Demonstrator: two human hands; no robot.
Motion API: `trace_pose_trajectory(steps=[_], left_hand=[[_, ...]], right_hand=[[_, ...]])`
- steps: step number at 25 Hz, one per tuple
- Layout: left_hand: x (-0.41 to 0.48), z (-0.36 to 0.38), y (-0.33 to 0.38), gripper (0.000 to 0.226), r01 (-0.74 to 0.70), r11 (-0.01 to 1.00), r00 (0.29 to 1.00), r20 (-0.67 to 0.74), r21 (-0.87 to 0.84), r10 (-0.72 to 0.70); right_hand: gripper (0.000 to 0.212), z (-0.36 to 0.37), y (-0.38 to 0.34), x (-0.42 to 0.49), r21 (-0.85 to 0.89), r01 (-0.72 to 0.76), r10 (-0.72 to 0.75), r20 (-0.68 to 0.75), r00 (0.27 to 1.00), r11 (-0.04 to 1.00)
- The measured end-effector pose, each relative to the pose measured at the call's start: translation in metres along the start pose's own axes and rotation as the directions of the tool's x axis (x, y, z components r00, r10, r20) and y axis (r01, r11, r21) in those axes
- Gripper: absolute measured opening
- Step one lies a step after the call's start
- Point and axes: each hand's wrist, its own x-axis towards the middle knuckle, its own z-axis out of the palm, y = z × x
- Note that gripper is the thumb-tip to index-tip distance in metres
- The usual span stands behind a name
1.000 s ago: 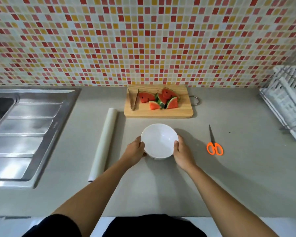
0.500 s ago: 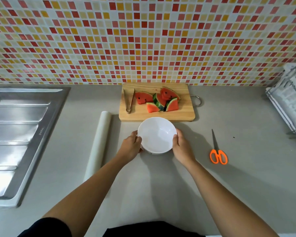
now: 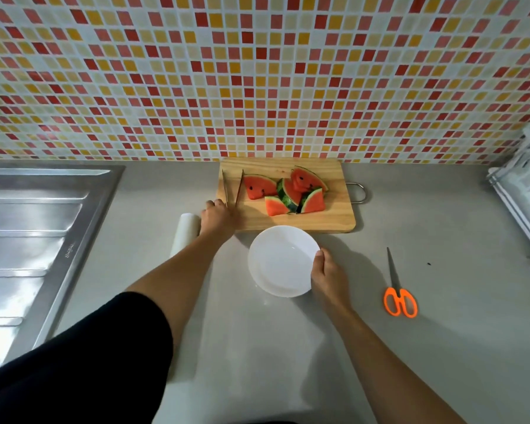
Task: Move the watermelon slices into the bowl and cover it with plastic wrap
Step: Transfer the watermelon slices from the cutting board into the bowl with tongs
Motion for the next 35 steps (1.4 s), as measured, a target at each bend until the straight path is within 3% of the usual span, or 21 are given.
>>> trace_pose_trajectory(steps=[4, 9, 12, 16, 18, 20, 23, 26, 28, 31, 35], left_hand=[[0.018, 0.012, 0.013, 0.053, 0.015, 0.99, 1.0, 0.0, 0.139, -0.015], [0.026, 0.009, 0.021, 0.032, 0.091, 0.995, 0.994, -0.063, -0.045, -0.094], [0.022, -0.005, 0.02, 0.034, 0.171, 0.935, 0.984, -0.001, -0.311, -0.18], [0.0, -0.021, 0.003, 0.03, 0.048, 0.878, 0.998, 0.063, -0.476, -0.02], [-0.014, -0.028, -0.009, 0.032, -0.054, 0.911, 0.994, 0.063, -0.409, 0.087], [-0.023, -0.032, -0.019, 0.036, -0.212, 0.952, 0.975, 0.021, -0.22, 0.222], [-0.03, -0.033, -0.029, 0.038, -0.48, 0.876, 0.873, -0.065, 0.049, 0.483], [-0.035, -0.031, -0.032, 0.037, -0.655, 0.685, 0.675, -0.16, 0.318, 0.72], [-0.036, -0.025, -0.031, 0.036, -0.687, 0.6, 0.556, -0.236, 0.41, 0.797], [-0.032, -0.015, -0.023, 0.033, -0.737, 0.586, 0.521, -0.269, 0.338, 0.81], [-0.026, -0.005, -0.01, 0.034, -0.761, 0.495, 0.442, -0.223, 0.42, 0.869]], right_hand=[[0.029, 0.005, 0.005, 0.002, 0.031, -0.017, 0.018, -0.024, 1.0, 0.999], [0.025, 0.005, 0.006, 0.003, 0.015, 0.029, -0.029, -0.034, 0.999, 0.999], [0.029, 0.003, 0.006, 0.003, -0.009, 0.041, -0.041, -0.045, 0.998, 0.999], [0.033, 0.002, 0.005, 0.002, -0.044, 0.024, -0.025, -0.03, 0.999, 0.999], [0.035, 0.0, 0.006, 0.002, -0.055, 0.022, -0.024, -0.024, 0.999, 0.998], [0.035, -0.001, 0.006, 0.002, -0.06, 0.021, -0.022, -0.019, 1.0, 0.998], [0.036, -0.003, 0.005, 0.004, -0.063, 0.015, -0.016, -0.012, 1.0, 0.998], [0.036, -0.005, 0.006, 0.006, -0.072, 0.01, -0.01, 0.002, 1.0, 0.997], [0.036, -0.006, 0.006, 0.006, -0.076, 0.009, -0.008, 0.007, 1.0, 0.997], [0.037, -0.006, 0.006, 0.006, -0.084, 0.012, -0.011, 0.009, 1.0, 0.996], [0.038, -0.007, 0.005, 0.007, -0.078, 0.015, -0.014, 0.013, 1.0, 0.997]])
